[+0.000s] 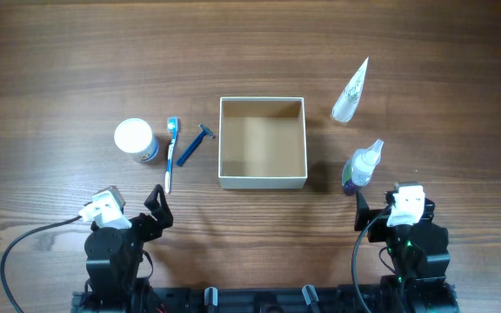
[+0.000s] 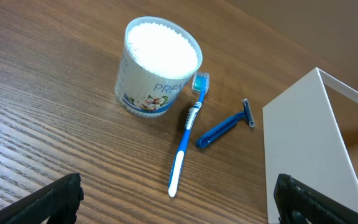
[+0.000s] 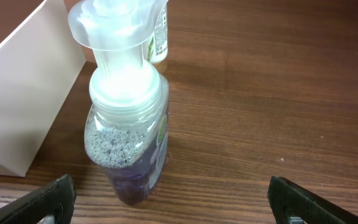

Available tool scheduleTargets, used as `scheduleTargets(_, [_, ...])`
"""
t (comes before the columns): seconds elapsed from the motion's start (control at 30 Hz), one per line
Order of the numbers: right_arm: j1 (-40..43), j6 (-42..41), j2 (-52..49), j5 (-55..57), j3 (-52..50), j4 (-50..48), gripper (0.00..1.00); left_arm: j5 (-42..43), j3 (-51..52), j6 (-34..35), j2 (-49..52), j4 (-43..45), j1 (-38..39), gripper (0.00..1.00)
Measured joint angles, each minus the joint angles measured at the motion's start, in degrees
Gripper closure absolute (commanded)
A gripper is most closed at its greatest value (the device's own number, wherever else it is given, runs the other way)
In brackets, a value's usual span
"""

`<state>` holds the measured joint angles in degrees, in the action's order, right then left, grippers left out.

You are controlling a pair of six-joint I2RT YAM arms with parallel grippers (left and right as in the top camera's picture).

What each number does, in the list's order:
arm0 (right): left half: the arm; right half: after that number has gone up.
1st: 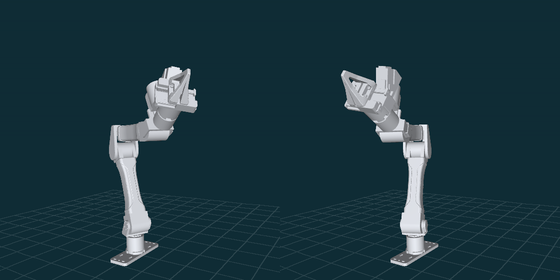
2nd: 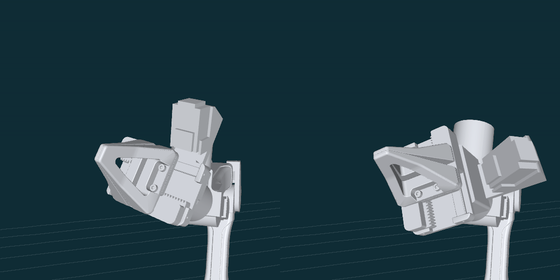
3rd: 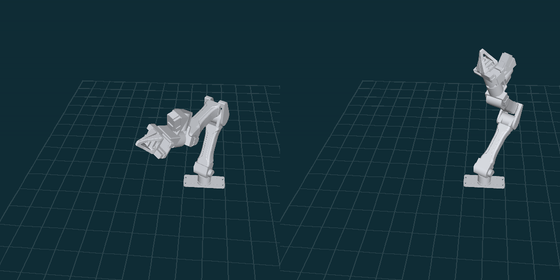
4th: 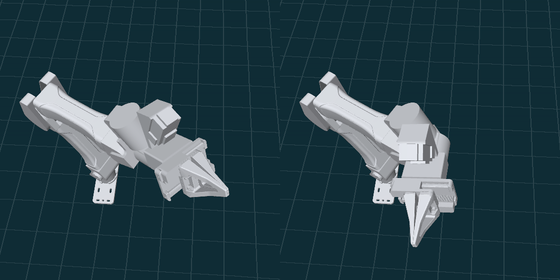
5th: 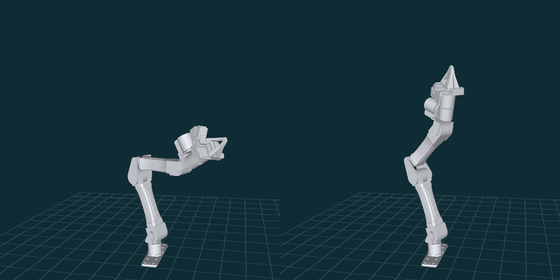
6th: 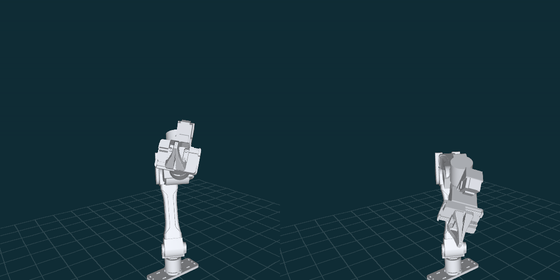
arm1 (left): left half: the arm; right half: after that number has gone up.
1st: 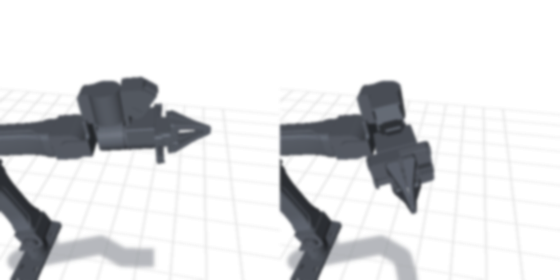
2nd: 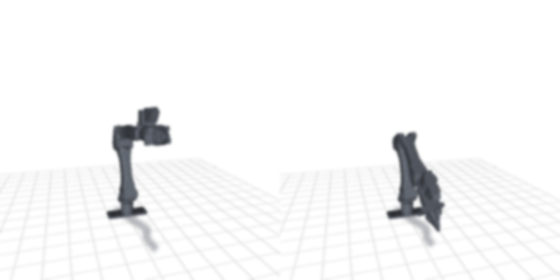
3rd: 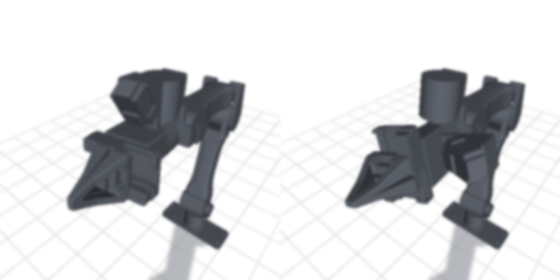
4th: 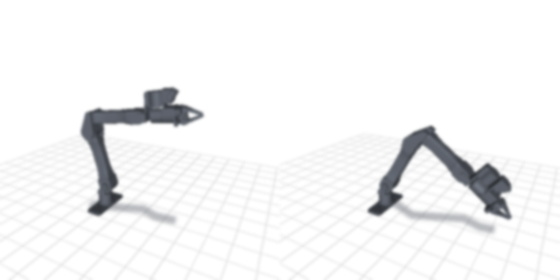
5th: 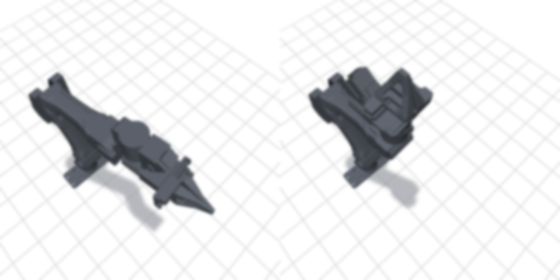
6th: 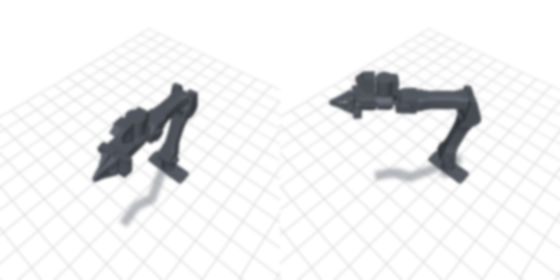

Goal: Pack container

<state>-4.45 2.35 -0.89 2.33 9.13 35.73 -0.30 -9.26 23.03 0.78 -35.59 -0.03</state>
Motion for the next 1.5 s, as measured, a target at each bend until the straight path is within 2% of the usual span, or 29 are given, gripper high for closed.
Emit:
scheduleTargets(0.83, [0.0, 2.03, 0.0, -0.7, 0.0, -2.32, 0.0, 0.0, 0.0, -0.02, 0.0, 0.0, 0.0, 0.0])
scheduleTargets(1.13, [0.0, 2.38, 0.0, -17.75, 0.0, -8.87, 0.0, 0.0, 0.0, -0.02, 0.0, 0.0, 0.0, 0.0])
scheduleTargets(1.37, [0.0, -6.6, -0.04, -23.34, 0.61, -19.82, 0.0, 0.0, 0.0, -0.02, 0.0, 0.0, 0.0, 0.0])
scheduleTargets(1.5, [0.0, -11.43, -2.49, -24.94, 6.88, -25.9, 0.0, 0.0, 0.0, -0.02, 0.0, 0.0, 0.0, 0.0])
